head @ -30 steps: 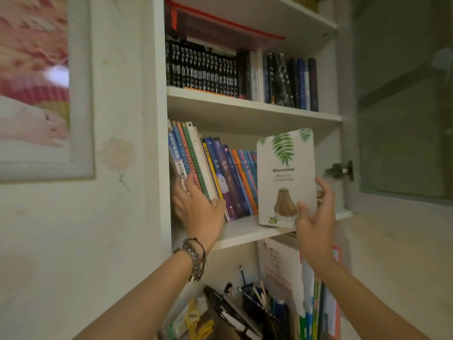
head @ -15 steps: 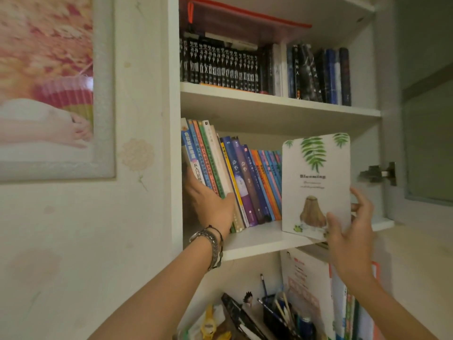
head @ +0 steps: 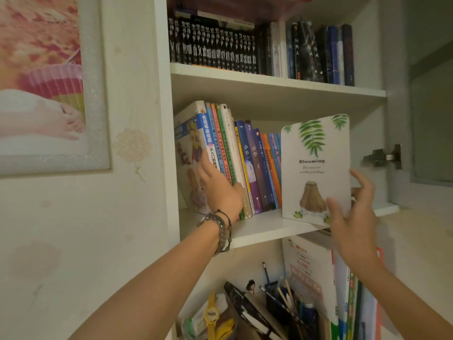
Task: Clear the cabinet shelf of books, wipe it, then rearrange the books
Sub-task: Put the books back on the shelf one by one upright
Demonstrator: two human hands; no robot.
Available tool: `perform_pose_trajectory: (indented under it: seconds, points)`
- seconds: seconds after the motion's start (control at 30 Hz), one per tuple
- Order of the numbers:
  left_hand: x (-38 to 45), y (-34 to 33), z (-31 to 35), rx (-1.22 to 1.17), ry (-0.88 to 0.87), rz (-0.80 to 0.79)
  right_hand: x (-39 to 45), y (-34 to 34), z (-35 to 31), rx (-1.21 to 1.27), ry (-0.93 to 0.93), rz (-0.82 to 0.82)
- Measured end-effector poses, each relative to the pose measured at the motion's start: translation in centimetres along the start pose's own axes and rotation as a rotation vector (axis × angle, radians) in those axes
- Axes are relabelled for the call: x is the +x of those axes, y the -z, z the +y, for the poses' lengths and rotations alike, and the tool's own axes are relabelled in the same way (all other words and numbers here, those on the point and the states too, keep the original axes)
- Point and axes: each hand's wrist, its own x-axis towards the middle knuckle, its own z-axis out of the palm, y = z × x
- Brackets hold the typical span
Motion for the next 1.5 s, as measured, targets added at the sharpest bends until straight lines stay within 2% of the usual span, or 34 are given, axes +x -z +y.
perform_pose_trajectory:
  seconds: [0.17,0.4,0.5,0.6,0.8,1.37,1.5]
  points:
    - [0.4,-0.4,0.0,0.043,-0.082,-0.070,-0.1,0.1,-0.4,-0.023,-0.015,-0.018]
    - [2.4,-0.5,-0.9,0.132,-0.167,-0.251,-0.3,-0.1,-0.3,-0.035,-0.010,-0.035]
    - [2.6,-0.3,-1.7,0.105,-0.196,-0.269,-0.3,-0.1,-0.4,-0.034,-0.003,-0.039]
    - [2.6,-0.5,-2.5,0.033,-0.130,-0.257,-0.4,-0.2,-0.5,-0.030,0.000,-0.039]
    - [3.1,-0.7,-4.0,-0.212,0.254,-0.365,-0.5,-0.3,-0.4,-0.029,-0.007,-0.036]
    - [2.6,0.0,-3.3,-0.211,0.272,-0.557,-0.2,-0.4,-0.3,0.003,-0.039,-0.045]
    - [4.6,-2.0,-7.0,-0.160,0.272,-0.551,-0.2,-0.5,-0.4,0.010,-0.047,-0.057]
